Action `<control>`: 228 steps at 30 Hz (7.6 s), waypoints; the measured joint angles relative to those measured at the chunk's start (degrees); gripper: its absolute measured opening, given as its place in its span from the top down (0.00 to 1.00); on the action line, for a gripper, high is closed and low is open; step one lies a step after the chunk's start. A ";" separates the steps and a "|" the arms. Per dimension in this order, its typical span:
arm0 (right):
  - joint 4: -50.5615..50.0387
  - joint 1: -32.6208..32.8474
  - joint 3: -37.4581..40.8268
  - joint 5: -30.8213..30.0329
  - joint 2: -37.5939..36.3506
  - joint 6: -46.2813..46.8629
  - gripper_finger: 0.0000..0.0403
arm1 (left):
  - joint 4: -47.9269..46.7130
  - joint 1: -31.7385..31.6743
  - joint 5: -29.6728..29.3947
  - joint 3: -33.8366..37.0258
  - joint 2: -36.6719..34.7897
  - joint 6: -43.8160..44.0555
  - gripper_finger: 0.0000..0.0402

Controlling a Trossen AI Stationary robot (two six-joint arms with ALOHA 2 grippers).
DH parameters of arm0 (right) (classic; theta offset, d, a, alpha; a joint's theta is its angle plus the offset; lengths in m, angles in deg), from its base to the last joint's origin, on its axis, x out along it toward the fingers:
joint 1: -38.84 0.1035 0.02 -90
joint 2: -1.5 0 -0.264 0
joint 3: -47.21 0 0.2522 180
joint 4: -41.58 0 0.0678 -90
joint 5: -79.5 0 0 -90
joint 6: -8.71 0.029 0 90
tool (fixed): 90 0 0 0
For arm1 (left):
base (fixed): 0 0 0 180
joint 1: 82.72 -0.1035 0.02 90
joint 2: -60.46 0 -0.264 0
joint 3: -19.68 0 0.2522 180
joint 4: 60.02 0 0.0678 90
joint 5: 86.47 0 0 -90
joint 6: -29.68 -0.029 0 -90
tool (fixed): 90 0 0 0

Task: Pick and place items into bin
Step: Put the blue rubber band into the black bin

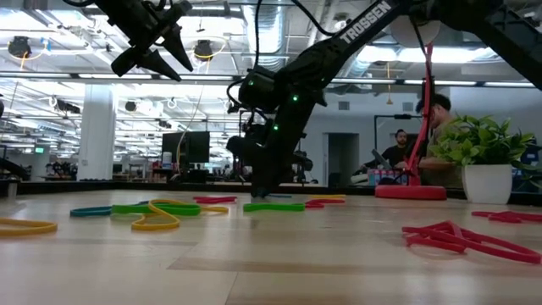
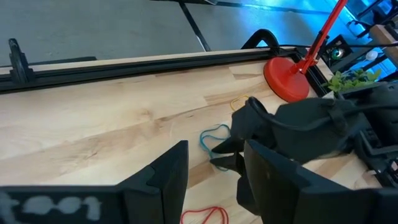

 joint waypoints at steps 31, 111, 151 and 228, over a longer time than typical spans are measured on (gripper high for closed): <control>-44.20 4.48 -11.70 15.30 -33.93 -10.10 1.00 | 0.07 0.02 0.15 0.04 0.02 -1.03 0.64; -42.22 58.14 17.90 24.65 -35.22 85.05 0.72 | 1.07 0.01 7.89 0.04 0.04 -6.59 0.64; -8.36 10.98 17.86 -19.85 -48.38 19.40 0.73 | 15.83 23.17 8.68 16.52 21.63 -16.25 0.64; 29.61 4.42 17.90 10.69 -33.60 -7.58 0.98 | 12.41 10.97 7.18 -11.19 15.85 -43.78 1.00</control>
